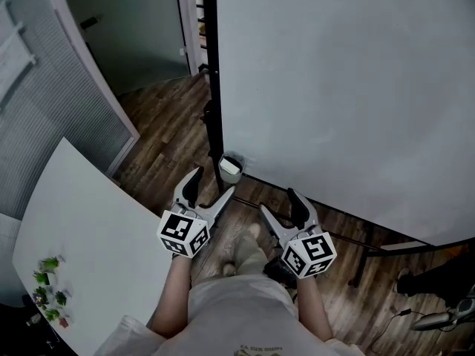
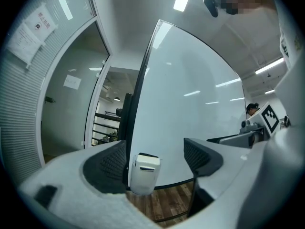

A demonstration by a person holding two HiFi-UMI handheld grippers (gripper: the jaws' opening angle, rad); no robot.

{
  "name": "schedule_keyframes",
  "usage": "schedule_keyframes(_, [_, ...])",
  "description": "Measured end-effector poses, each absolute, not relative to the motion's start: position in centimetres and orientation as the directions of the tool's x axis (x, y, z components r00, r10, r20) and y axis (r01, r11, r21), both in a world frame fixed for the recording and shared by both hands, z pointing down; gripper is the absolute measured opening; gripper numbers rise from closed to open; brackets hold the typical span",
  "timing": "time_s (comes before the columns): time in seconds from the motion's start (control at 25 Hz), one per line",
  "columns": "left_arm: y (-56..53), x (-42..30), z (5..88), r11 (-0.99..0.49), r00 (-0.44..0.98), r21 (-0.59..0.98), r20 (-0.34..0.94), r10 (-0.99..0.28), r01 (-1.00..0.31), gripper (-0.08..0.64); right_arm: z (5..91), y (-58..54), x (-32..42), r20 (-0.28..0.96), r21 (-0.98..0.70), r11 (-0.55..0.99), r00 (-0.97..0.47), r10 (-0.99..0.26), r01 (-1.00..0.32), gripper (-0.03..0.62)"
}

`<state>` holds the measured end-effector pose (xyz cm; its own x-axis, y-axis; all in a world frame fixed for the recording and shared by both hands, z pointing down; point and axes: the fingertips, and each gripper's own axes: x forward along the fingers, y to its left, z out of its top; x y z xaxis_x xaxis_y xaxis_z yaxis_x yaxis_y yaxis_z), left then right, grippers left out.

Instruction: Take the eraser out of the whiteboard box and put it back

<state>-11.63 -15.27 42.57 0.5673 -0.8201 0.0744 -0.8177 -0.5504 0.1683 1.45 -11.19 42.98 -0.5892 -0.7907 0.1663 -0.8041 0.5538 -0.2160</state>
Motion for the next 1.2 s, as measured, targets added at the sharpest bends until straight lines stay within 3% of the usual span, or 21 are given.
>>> schedule_keyframes(1.2, [-19.3,-9.1,46.1,-0.549,0.545,0.030,0.178,-0.819,-0.835,0.341,46.1,-13.9,3.6,0.218,-0.242,0.548,-0.595,-0.773,-0.801,0.341])
